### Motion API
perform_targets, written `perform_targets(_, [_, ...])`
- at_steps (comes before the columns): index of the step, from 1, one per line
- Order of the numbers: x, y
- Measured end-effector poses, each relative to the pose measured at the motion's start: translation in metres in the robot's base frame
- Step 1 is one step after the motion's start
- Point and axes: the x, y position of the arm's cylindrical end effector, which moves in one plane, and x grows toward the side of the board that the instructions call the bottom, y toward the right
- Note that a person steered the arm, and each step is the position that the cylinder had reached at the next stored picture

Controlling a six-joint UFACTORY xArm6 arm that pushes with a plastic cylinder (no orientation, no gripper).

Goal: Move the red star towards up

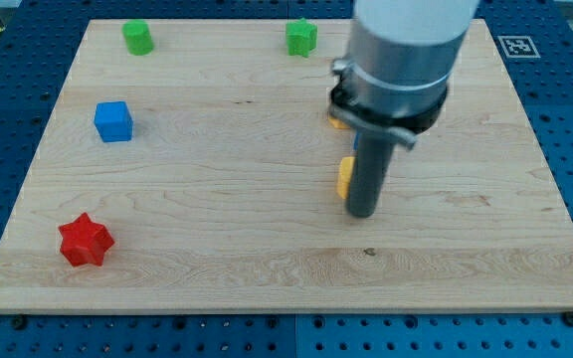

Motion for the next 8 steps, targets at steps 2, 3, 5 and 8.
perform_targets(2, [0.067,-0.174])
perform_targets(3, [0.072,-0.239])
perform_targets(5, [0.072,-0.336])
perform_targets(8, [0.049,-0.286])
